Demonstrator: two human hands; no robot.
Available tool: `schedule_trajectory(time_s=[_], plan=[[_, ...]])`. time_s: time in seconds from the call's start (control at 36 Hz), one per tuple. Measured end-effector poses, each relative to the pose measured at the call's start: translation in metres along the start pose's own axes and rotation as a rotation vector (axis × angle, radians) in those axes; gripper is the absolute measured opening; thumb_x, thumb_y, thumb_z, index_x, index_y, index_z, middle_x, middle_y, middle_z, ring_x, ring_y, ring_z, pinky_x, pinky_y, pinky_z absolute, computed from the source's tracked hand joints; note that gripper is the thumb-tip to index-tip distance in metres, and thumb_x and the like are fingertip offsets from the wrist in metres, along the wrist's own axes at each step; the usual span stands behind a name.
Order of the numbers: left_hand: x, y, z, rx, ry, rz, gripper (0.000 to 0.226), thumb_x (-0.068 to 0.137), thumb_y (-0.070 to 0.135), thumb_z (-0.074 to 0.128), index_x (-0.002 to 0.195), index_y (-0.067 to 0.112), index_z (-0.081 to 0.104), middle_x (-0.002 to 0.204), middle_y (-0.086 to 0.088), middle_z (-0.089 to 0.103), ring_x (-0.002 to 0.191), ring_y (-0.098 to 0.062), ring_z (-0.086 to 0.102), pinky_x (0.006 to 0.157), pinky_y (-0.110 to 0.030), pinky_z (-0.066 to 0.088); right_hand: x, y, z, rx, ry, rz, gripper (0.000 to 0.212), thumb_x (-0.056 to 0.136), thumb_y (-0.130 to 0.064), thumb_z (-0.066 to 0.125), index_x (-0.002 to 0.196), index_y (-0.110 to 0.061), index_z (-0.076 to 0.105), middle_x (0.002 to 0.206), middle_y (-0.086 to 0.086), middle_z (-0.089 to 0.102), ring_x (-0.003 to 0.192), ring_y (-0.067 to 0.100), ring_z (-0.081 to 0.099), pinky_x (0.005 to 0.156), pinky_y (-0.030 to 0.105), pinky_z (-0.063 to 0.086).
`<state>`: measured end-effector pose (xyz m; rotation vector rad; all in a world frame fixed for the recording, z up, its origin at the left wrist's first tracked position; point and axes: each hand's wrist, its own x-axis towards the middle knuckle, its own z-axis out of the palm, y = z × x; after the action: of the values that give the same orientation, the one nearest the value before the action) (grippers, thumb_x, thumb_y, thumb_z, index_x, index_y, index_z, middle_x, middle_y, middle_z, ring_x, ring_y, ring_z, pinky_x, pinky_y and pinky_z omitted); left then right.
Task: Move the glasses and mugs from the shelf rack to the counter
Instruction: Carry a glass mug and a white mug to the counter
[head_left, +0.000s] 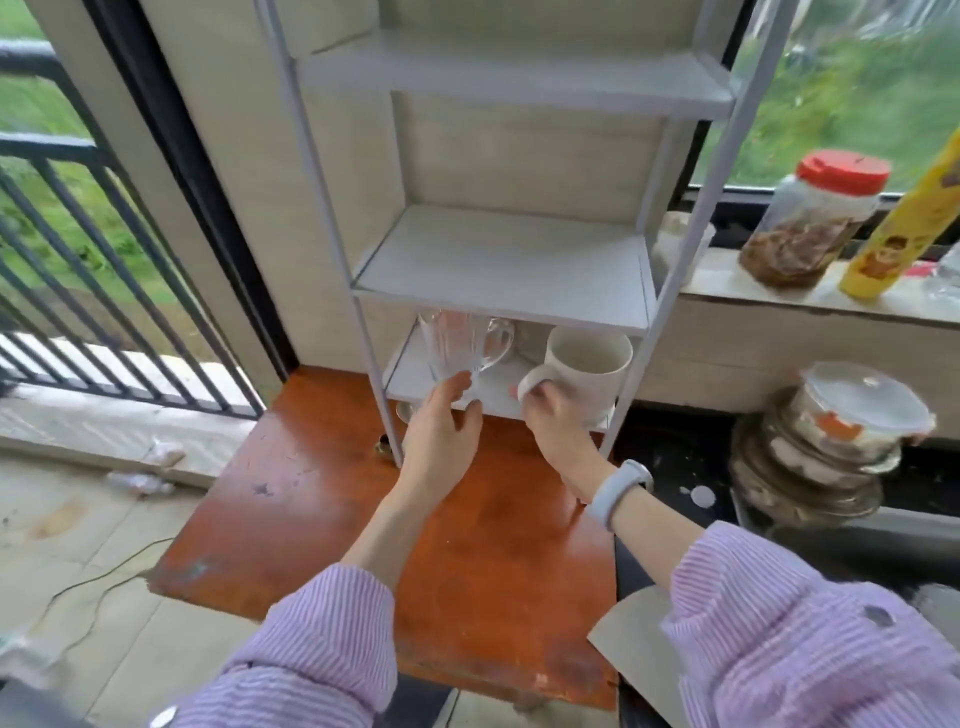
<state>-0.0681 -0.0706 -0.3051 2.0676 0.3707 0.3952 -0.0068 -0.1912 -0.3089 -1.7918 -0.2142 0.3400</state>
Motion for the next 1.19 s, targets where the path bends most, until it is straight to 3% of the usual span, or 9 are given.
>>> schedule_trajectory(time_s=[0.11, 0.33, 0.42, 0.58, 0.67, 0.78, 0.94, 1.08, 1.19], plan=[[0.017, 0.005, 0.015, -0.014, -0.050, 0.014, 0.042, 0.094, 0.015, 0.047, 0.135, 0.013, 0.042, 0.137, -0.006, 0.051, 0.125, -0.021, 0.048, 0.098, -0.027, 0.040, -0.003, 0.004, -0.003, 0.036, 0.041, 0.020, 0.019, 0.096, -0.026, 0.039, 0.088, -0.025, 0.056, 0.098, -0.002, 0.061, 0.109, 0.018, 0.055, 0.107, 0.043, 0.038], [0.042, 0.016, 0.046, -0.110, -0.123, 0.006, 0.063, 0.094, 0.018, 0.048, 0.148, 0.018, 0.016, 0.154, -0.005, 0.026, 0.140, -0.023, 0.029, 0.096, -0.023, 0.028, -0.018, 0.017, -0.024, 0.038, 0.091, 0.029, 0.026, 0.097, -0.029, 0.037, 0.089, -0.022, 0.061, 0.086, 0.000, 0.061, 0.102, 0.024, 0.059, 0.105, 0.046, 0.042], [0.047, 0.016, 0.053, -0.173, -0.105, -0.019, 0.067, 0.092, 0.018, 0.052, 0.148, 0.018, 0.015, 0.154, -0.004, 0.027, 0.140, -0.024, 0.028, 0.102, -0.028, 0.030, -0.018, 0.016, -0.029, 0.065, 0.086, 0.053, 0.028, 0.098, -0.026, 0.037, 0.084, -0.022, 0.060, 0.085, 0.001, 0.060, 0.104, 0.030, 0.059, 0.105, 0.047, 0.042], [0.049, 0.029, 0.058, -0.319, -0.050, -0.039, 0.058, 0.090, 0.015, 0.054, 0.140, 0.019, 0.026, 0.143, -0.006, 0.039, 0.124, -0.016, 0.040, 0.091, -0.025, 0.032, -0.019, 0.014, -0.036, 0.097, 0.088, 0.074, 0.031, 0.098, -0.027, 0.036, 0.081, -0.019, 0.060, 0.086, 0.003, 0.061, 0.106, 0.032, 0.059, 0.104, 0.045, 0.044], [0.044, 0.031, 0.058, -0.378, -0.100, -0.055, 0.064, 0.091, 0.018, 0.053, 0.144, 0.022, 0.017, 0.149, 0.000, 0.029, 0.122, -0.005, 0.029, 0.096, -0.026, 0.029, -0.020, 0.013, -0.036, 0.105, 0.089, 0.087, 0.031, 0.098, -0.027, 0.036, 0.081, -0.018, 0.059, 0.088, 0.003, 0.061, 0.106, 0.029, 0.060, 0.103, 0.044, 0.045], [0.036, 0.024, 0.054, -0.326, -0.121, -0.070, 0.073, 0.091, 0.023, 0.054, 0.147, 0.024, 0.008, 0.156, -0.003, 0.017, 0.142, -0.021, 0.020, 0.109, -0.036, 0.024, -0.020, 0.012, -0.036, 0.123, 0.090, 0.094, 0.030, 0.098, -0.025, 0.036, 0.080, -0.019, 0.059, 0.087, 0.001, 0.060, 0.102, 0.026, 0.060, 0.103, 0.043, 0.045], [0.020, 0.016, 0.034, -0.248, -0.037, -0.034, 0.053, 0.090, 0.026, 0.054, 0.137, 0.016, 0.030, 0.130, 0.003, 0.038, 0.117, -0.012, 0.037, 0.094, -0.029, 0.029, -0.020, 0.011, -0.034, 0.192, 0.092, 0.120, 0.030, 0.097, -0.028, 0.040, 0.074, -0.016, 0.057, 0.081, 0.001, 0.056, 0.088, 0.015, 0.057, 0.103, 0.043, 0.046], [0.010, 0.009, 0.016, -0.355, 0.055, -0.062, 0.023, 0.095, 0.029, 0.046, 0.106, 0.010, 0.053, 0.096, 0.002, 0.054, 0.092, -0.010, 0.049, 0.079, -0.020, 0.037, -0.018, 0.008, -0.029, 0.254, 0.152, 0.142, 0.036, 0.094, -0.039, 0.042, 0.066, -0.019, 0.050, 0.062, -0.002, 0.043, 0.072, 0.014, 0.046, 0.104, 0.047, 0.044], [0.008, 0.005, 0.010, -0.436, 0.179, -0.138, 0.036, 0.096, 0.034, 0.041, 0.072, 0.009, 0.051, 0.067, -0.001, 0.048, 0.067, -0.012, 0.047, 0.066, -0.022, 0.038, -0.023, 0.006, -0.028, 0.253, 0.225, 0.157, 0.039, 0.093, -0.044, 0.043, 0.062, -0.021, 0.050, 0.057, -0.003, 0.039, 0.065, 0.014, 0.044, 0.099, 0.050, 0.046]])
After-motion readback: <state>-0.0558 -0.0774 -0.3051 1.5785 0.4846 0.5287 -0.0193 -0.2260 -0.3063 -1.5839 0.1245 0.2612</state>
